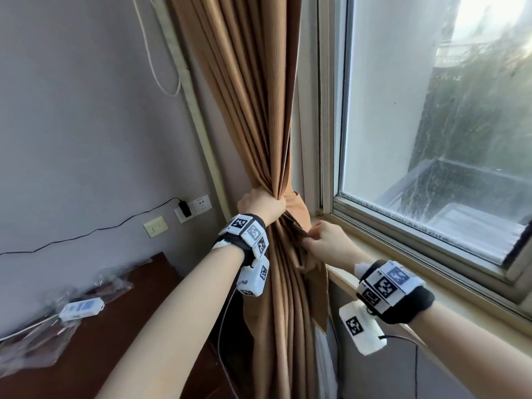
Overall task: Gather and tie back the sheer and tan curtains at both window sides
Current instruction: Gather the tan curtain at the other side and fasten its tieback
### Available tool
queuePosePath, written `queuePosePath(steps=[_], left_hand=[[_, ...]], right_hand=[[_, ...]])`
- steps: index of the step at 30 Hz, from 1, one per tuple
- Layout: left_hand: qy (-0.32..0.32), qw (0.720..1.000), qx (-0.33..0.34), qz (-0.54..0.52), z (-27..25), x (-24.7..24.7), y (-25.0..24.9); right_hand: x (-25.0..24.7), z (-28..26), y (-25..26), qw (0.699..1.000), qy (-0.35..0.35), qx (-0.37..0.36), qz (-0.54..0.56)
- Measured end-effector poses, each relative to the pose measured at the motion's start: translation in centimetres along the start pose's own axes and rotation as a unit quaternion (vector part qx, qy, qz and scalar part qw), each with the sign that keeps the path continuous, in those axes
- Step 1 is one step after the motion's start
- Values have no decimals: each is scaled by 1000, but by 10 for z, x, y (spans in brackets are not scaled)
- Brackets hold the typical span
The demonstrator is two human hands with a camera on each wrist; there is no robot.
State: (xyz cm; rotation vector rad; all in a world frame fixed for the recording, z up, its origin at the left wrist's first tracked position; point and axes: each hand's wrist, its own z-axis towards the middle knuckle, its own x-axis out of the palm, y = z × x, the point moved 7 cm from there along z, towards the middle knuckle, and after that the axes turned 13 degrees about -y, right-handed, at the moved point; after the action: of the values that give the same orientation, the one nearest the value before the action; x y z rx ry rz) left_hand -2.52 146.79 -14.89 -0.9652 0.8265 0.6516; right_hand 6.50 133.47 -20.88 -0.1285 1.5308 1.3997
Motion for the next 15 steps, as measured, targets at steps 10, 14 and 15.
queuePosePath(steps=[10, 14, 15], left_hand=[[37, 999, 2, -9, 4, 5, 5], [69, 997, 13, -38, 1, 3, 9], [79, 996, 11, -44, -1, 2, 11]], right_hand=[[38, -50, 22, 954, 89, 39, 284], [59, -46, 26, 926, 106, 15, 363], [59, -39, 26, 954, 68, -29, 292]])
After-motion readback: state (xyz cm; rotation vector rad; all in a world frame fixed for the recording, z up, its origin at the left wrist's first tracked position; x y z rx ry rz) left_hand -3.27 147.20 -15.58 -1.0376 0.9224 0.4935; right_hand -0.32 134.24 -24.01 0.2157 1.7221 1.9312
